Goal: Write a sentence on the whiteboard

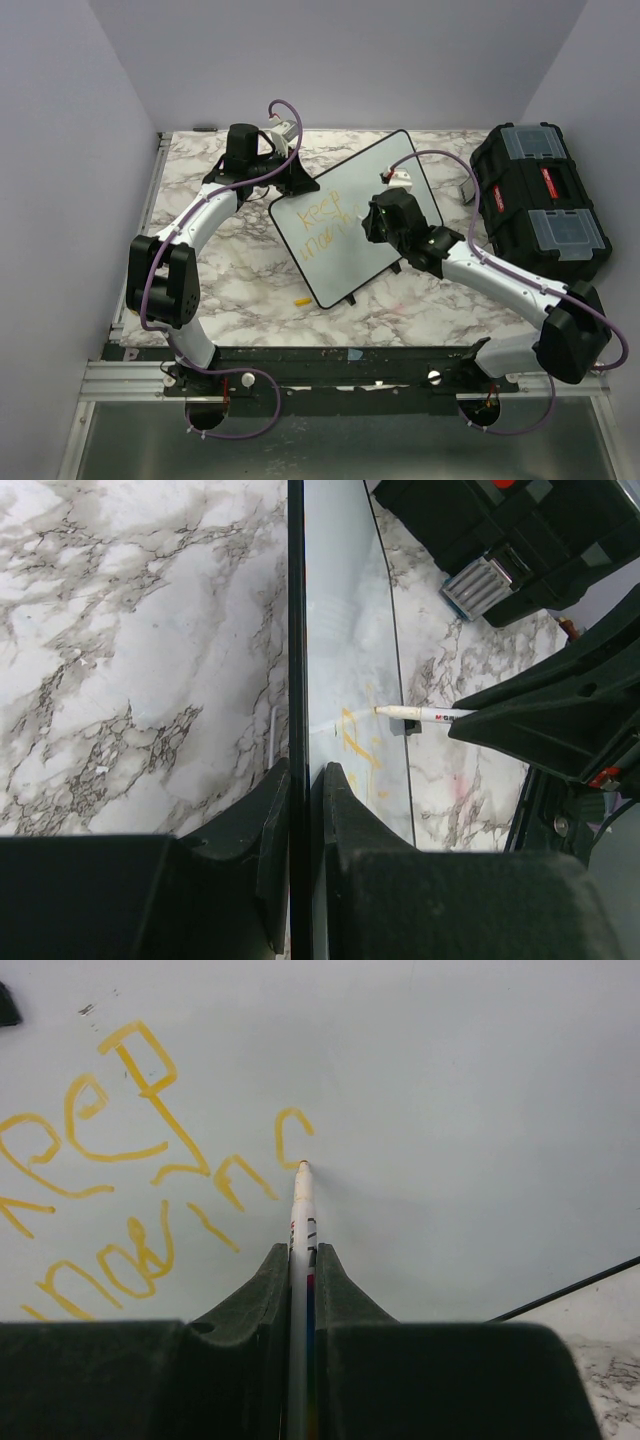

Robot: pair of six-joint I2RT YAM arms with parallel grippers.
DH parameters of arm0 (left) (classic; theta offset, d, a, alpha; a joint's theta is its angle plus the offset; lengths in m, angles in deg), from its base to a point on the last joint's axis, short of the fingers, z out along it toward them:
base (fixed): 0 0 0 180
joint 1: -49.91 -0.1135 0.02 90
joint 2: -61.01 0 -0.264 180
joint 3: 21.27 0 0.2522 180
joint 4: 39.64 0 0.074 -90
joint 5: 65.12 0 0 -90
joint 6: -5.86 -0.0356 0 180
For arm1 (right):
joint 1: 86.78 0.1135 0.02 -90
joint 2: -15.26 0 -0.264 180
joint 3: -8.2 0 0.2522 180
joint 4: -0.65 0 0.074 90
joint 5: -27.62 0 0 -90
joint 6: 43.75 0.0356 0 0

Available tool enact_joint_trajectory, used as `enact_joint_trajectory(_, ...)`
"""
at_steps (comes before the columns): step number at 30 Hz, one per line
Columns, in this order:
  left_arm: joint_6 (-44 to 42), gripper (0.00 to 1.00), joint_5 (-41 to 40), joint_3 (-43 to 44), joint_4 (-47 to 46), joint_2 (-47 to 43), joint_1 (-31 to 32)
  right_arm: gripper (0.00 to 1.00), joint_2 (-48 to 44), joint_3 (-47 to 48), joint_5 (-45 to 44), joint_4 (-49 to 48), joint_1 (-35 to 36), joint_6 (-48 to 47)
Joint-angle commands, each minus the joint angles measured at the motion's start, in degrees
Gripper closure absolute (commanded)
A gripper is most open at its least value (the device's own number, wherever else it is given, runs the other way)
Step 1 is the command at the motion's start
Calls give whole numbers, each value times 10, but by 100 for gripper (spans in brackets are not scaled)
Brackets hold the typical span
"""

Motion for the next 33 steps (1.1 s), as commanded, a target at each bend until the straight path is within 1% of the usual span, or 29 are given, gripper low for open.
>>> enact_joint_trajectory(1,-63,100,30,-14,33,5,23,99,20,21,-25,18,-2,-2)
enact_joint_trajectory(20,-63,100,30,-13,34,6,23,99,51,63,-30,5,-2,-15)
enact_joint_trajectory(33,-63,100,31,-13,33,5,23,99,37,36,-11,7,-2,-13)
